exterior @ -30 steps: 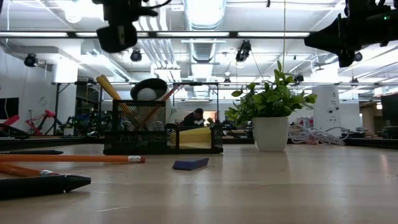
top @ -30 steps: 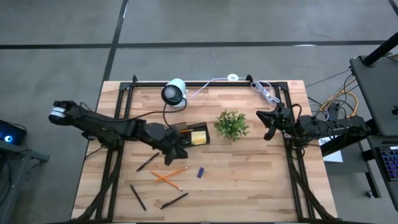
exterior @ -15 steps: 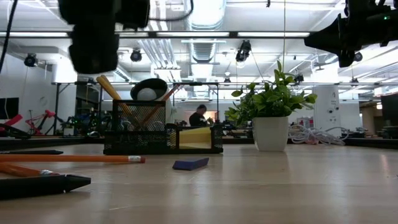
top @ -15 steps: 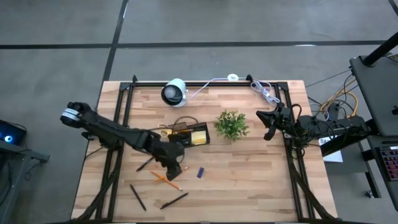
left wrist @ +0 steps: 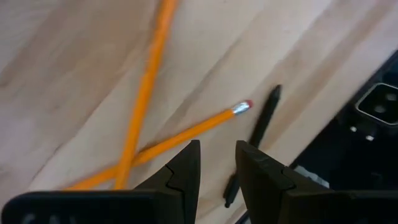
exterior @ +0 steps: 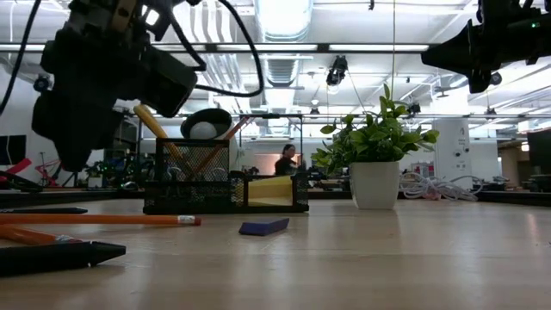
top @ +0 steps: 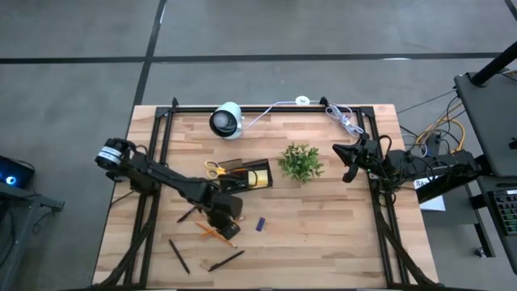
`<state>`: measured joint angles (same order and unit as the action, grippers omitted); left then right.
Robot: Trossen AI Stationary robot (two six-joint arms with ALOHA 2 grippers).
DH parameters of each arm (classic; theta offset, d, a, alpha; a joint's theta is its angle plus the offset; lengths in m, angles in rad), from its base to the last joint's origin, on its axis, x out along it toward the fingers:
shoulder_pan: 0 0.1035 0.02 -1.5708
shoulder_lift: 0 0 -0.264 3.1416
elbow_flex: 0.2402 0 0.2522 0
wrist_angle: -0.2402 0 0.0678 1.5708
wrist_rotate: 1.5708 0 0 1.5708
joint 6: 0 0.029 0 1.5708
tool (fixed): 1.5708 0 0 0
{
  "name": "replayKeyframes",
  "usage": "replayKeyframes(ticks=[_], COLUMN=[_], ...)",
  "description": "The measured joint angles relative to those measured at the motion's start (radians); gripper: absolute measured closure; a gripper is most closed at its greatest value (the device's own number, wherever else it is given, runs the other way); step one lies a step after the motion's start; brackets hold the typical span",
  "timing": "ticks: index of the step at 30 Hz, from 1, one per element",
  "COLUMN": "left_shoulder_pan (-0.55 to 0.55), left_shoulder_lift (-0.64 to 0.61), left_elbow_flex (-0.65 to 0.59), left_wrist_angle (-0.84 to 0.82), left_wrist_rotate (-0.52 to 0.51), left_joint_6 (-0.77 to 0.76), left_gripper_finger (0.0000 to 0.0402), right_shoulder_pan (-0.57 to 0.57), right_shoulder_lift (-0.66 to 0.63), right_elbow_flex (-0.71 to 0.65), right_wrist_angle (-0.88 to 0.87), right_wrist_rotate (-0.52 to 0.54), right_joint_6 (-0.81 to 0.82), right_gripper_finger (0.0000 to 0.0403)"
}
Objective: Pick and place office supplies into organizer
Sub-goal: Put the top yellow pencil in the black desk organizer
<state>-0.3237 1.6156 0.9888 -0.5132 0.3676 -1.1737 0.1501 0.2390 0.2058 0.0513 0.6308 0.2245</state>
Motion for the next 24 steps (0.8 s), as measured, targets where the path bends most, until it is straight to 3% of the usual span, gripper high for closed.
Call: replayKeyframes(ticks=[9,17,24], left_shoulder_pan=[0.000,-0.012,-0.013], left_shoulder_lift=[-0.011,-0.015,-0.015], left_elbow_flex=[0.021,0.063,0.044], left_wrist_angle=[-0.244,-0.254,-0.255], left_wrist_rotate=[-0.019,-0.242,-0.248], left_joint_6=[-0.026,0.059,0.055], left_gripper_finger=[0.0316,0.0316,0.0316], right_shoulder_pan=[0.000,0.000,-0.001], right_shoulder_lift=[-0.001,-0.001,-0.001], right_elbow_flex=[0.000,0.000,0.000], right_wrist_angle=[-0.017,-0.021,-0.020], right_wrist_rotate=[0.000,0.000,0.000], right_joint_6=[0.000,0.004,0.004], right_gripper_finger=[0.0390,0.0390,0.0390])
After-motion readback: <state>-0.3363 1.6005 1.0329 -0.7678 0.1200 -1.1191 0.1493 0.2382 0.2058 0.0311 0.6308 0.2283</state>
